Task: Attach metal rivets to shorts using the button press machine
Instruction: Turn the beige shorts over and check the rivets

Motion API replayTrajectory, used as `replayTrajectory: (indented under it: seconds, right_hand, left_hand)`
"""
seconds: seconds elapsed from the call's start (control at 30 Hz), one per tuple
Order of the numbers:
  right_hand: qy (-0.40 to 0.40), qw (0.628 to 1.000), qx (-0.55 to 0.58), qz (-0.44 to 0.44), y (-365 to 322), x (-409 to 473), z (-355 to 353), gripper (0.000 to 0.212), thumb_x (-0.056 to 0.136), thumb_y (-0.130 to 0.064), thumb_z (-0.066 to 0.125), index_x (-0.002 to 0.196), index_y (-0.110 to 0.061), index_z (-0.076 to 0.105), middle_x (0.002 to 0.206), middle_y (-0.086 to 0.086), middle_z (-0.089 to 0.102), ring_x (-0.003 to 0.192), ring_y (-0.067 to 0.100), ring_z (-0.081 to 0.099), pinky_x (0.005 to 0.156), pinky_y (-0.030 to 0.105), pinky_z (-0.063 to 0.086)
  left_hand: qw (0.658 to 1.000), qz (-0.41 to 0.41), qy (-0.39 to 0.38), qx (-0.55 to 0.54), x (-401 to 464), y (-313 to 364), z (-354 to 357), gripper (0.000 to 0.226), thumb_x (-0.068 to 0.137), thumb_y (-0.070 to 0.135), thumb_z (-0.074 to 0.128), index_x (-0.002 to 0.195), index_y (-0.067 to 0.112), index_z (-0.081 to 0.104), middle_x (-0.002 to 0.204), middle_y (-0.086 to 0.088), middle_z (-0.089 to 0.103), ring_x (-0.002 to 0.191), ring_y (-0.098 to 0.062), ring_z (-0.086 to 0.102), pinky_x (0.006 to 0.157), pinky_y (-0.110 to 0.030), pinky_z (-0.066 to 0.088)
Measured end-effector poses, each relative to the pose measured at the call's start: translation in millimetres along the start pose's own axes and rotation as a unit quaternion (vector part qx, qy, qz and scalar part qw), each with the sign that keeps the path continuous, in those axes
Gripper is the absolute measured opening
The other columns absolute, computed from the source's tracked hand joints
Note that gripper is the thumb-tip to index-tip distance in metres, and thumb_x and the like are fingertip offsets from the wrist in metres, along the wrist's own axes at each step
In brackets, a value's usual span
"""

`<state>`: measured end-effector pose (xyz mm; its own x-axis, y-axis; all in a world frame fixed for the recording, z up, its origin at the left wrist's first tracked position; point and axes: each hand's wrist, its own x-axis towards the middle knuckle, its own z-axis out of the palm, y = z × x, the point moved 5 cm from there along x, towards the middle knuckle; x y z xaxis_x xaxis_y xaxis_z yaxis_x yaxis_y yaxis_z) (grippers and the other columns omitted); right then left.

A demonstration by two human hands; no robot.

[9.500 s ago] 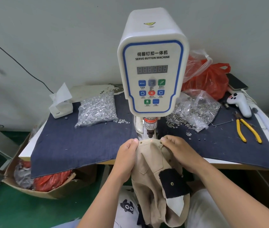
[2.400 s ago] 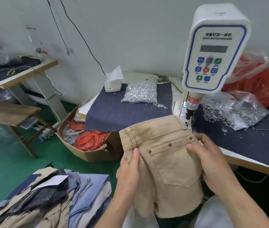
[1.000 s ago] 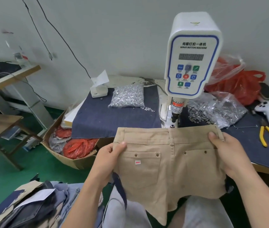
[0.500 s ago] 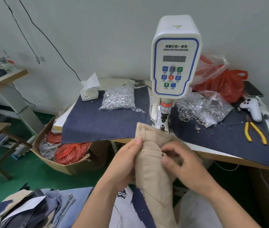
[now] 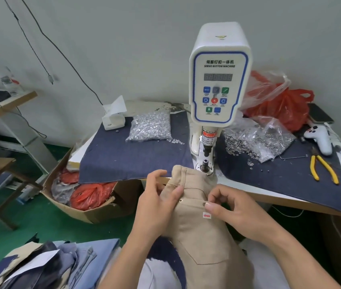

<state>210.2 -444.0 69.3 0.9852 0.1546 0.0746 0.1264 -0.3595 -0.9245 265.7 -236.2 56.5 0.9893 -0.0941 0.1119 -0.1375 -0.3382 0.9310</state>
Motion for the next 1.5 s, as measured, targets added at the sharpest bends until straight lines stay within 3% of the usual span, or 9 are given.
replayTrajectory:
  seconds: [0.17, 0.47, 0.67, 0.87, 1.0, 1.1, 1.23, 1.37, 1.5]
  right_hand:
    - [0.016, 0.996, 0.086, -0.006, -1.2, 7.2, 1.7, 0.007, 0.09, -0.035, 0.068, 0.089, -0.029, 0.071, 0.078, -0.007, 0.068, 0.074, 0.005, 0.058, 0.071, 0.017, 0.044]
    - [-0.009, 0.999, 0.043, -0.003, 3.7, 10.2, 12.6, 0.012, 0.094, -0.042, 0.06, 0.089, -0.033, 0.066, 0.079, -0.012, 0.064, 0.076, 0.004, 0.055, 0.074, 0.023, 0.045]
    - [-0.01, 0.996, 0.089, -0.03, -7.7, 8.3, 5.0, 0.012, 0.095, -0.034, 0.062, 0.086, -0.028, 0.067, 0.077, -0.011, 0.063, 0.075, 0.003, 0.055, 0.073, 0.017, 0.045]
    - [-0.043, 0.996, 0.075, 0.003, 0.8, 10.2, 10.3, 0.013, 0.095, -0.034, 0.064, 0.086, -0.027, 0.069, 0.089, 0.008, 0.069, 0.084, 0.03, 0.061, 0.084, 0.049, 0.05]
    - [-0.085, 0.996, -0.021, 0.015, 9.7, 12.7, 12.9, 0.032, 0.097, -0.05, 0.062, 0.077, -0.025, 0.065, 0.076, -0.009, 0.063, 0.07, 0.013, 0.055, 0.069, 0.035, 0.04]
    - [-0.015, 0.997, 0.071, 0.015, 9.6, 14.0, 3.5, 0.051, 0.086, -0.066, 0.065, 0.074, -0.017, 0.062, 0.074, 0.0, 0.062, 0.069, 0.017, 0.054, 0.068, 0.031, 0.037]
    - [-0.018, 0.993, 0.108, 0.039, 14.7, 19.5, 2.6, 0.024, 0.094, -0.045, 0.067, 0.081, -0.025, 0.07, 0.072, -0.013, 0.063, 0.069, 0.004, 0.052, 0.067, 0.021, 0.042]
    - [0.107, 0.988, -0.066, 0.09, 43.9, 52.5, -36.6, 0.01, 0.099, -0.028, 0.064, 0.094, -0.027, 0.073, 0.088, -0.014, 0.076, 0.082, 0.004, 0.068, 0.079, 0.025, 0.05]
    - [0.304, 0.9, -0.272, 0.156, 72.3, 90.5, -111.3, 0.017, 0.102, -0.026, 0.057, 0.096, -0.018, 0.071, 0.09, 0.002, 0.073, 0.091, 0.03, 0.067, 0.077, 0.038, 0.05]
  left_hand:
    - [0.978, 0.164, -0.107, 0.078, -16.4, 14.2, 5.6, 0.024, 0.103, 0.052, 0.053, 0.124, 0.054, 0.063, 0.129, 0.023, 0.036, 0.121, -0.005, 0.048, 0.096, -0.003, 0.035]
    - [0.966, 0.207, -0.141, 0.059, -16.0, 19.9, 10.9, 0.012, 0.087, 0.032, 0.08, 0.085, 0.033, 0.068, 0.123, 0.021, 0.06, 0.136, -0.021, 0.046, 0.11, -0.037, 0.037]
    - [0.951, 0.078, -0.262, -0.144, -19.7, 10.6, 17.7, 0.007, 0.097, 0.037, 0.072, 0.1, 0.031, 0.071, 0.096, 0.005, 0.068, 0.09, -0.016, 0.063, 0.081, -0.029, 0.052]
    - [0.944, 0.12, -0.304, 0.046, -13.3, -2.3, 26.2, 0.019, 0.093, 0.049, 0.072, 0.081, 0.035, 0.069, 0.093, 0.016, 0.062, 0.103, -0.013, 0.053, 0.087, -0.03, 0.04]
    - [0.951, 0.079, -0.259, -0.152, -12.7, -5.2, 22.2, 0.021, 0.095, 0.036, 0.075, 0.09, 0.016, 0.072, 0.114, -0.003, 0.072, 0.118, -0.023, 0.064, 0.091, -0.038, 0.052]
    - [0.938, -0.009, -0.28, -0.206, -14.0, -12.6, 29.3, 0.034, 0.096, 0.05, 0.072, 0.088, 0.017, 0.064, 0.091, -0.007, 0.065, 0.087, -0.028, 0.057, 0.076, -0.036, 0.048]
    - [0.932, -0.074, -0.234, -0.267, -4.4, -18.9, 37.2, 0.039, 0.091, 0.052, 0.075, 0.083, 0.018, 0.057, 0.081, -0.003, 0.056, 0.076, -0.015, 0.051, 0.069, -0.025, 0.045]
    - [0.915, -0.154, -0.2, -0.316, 8.6, -24.1, 45.0, 0.039, 0.08, 0.058, 0.081, 0.083, 0.022, 0.064, 0.088, -0.006, 0.063, 0.082, -0.016, 0.062, 0.078, -0.033, 0.053]
    - [0.924, -0.222, -0.149, -0.275, 23.2, -32.4, 50.1, 0.032, 0.076, 0.055, 0.077, 0.077, 0.023, 0.076, 0.085, -0.004, 0.071, 0.081, -0.015, 0.07, 0.08, -0.036, 0.054]
